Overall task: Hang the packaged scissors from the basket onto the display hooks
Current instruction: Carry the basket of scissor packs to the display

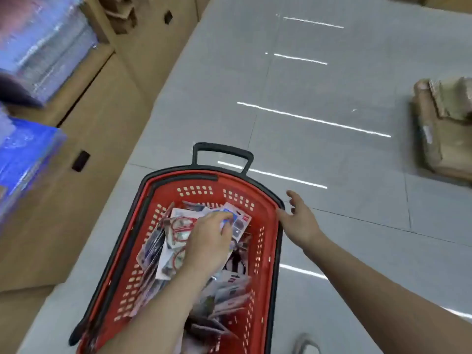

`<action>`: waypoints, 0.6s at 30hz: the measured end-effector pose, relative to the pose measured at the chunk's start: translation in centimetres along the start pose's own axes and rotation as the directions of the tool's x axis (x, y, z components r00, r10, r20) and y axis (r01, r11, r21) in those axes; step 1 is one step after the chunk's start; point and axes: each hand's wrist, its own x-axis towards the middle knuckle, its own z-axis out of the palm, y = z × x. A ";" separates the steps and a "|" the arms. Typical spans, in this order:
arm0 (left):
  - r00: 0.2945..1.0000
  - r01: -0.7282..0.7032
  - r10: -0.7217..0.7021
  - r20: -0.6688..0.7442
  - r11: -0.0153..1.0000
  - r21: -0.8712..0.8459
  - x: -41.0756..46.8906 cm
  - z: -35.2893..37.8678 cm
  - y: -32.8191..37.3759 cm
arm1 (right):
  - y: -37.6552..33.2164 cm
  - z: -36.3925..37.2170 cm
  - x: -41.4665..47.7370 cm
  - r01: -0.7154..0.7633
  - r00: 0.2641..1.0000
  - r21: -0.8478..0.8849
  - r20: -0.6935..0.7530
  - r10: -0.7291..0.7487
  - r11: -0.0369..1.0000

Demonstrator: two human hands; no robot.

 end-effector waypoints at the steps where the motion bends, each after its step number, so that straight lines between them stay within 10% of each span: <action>1: 0.999 -0.052 0.052 -0.011 0.998 0.048 2.3 0.7 -0.4 | 0.6 1.0 1.5 -0.029 1.000 0.060 -0.003 0.029 0.998; 9: 0.974 -0.225 0.170 0.151 0.808 0.544 15.5 1.9 -1.7 | 3.3 4.2 6.4 -0.059 0.985 0.309 -0.136 0.105 0.949; 18: 0.879 -0.432 0.477 -0.024 0.815 0.387 11.1 -7.1 1.9 | -4.3 -0.8 0.3 0.041 0.999 0.008 -0.012 -0.041 0.999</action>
